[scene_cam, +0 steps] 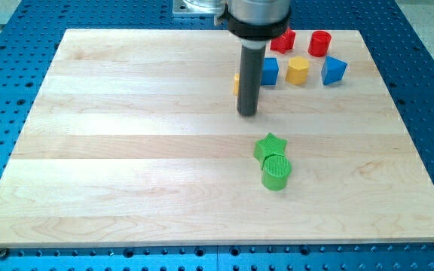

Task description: Place the heart to the left of the cube

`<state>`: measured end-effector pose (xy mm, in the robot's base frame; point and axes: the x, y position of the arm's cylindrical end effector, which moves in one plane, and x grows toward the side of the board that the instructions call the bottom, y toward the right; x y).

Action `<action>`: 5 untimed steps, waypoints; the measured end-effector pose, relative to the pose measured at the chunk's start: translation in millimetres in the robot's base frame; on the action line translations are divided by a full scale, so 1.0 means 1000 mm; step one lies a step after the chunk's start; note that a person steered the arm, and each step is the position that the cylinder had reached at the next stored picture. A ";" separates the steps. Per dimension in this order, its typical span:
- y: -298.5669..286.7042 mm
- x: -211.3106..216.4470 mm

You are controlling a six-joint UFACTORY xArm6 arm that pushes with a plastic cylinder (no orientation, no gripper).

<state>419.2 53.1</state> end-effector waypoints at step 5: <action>0.003 -0.062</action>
<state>357.0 55.8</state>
